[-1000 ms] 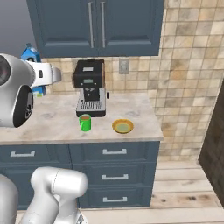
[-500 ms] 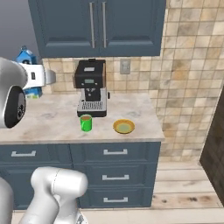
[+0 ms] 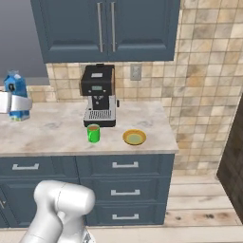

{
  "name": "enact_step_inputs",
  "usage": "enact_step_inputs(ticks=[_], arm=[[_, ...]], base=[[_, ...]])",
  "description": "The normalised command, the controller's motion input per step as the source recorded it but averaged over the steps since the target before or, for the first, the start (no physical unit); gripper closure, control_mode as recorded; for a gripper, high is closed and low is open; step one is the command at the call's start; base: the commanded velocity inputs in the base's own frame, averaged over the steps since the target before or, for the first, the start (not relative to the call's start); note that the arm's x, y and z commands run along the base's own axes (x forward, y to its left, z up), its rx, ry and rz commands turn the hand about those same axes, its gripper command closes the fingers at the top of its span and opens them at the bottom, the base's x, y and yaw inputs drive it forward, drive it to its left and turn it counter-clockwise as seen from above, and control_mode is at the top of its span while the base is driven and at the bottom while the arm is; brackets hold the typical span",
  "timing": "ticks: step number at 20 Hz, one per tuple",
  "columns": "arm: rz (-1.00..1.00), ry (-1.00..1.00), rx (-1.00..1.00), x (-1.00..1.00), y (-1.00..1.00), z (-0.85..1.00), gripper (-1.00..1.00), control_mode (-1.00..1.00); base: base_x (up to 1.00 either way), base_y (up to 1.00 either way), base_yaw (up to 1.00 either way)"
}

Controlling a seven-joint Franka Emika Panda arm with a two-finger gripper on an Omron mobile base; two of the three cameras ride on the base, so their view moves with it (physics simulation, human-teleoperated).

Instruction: Take a sugar cube from the saucer and place it inside the coffee. Then, grab milk from the fridge and place it next to the coffee on the counter to sweeten the coffee.

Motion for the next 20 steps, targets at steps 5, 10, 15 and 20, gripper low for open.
enact_step_inputs(ticks=[5, 10, 15, 20], arm=[[-0.39, 0.08, 0.00, 0.49, 0.20, -0.46, 1.00, -1.00], [-0.25, 0.13, -0.02, 0.49, -0.06, -0.36, 1.00, -1.00], [-0.13, 0.13, -0.04, 0.26, -0.06, -0.46, 1.00, -1.00], [-0.10, 0.06, -0.09, 0.43, 0.00, -0.54, 1.00, -1.00]], base=[[0.00, 0.00, 0.00], [0.00, 0.00, 0.00], [0.00, 0.00, 0.00], [0.00, 0.00, 0.00]])
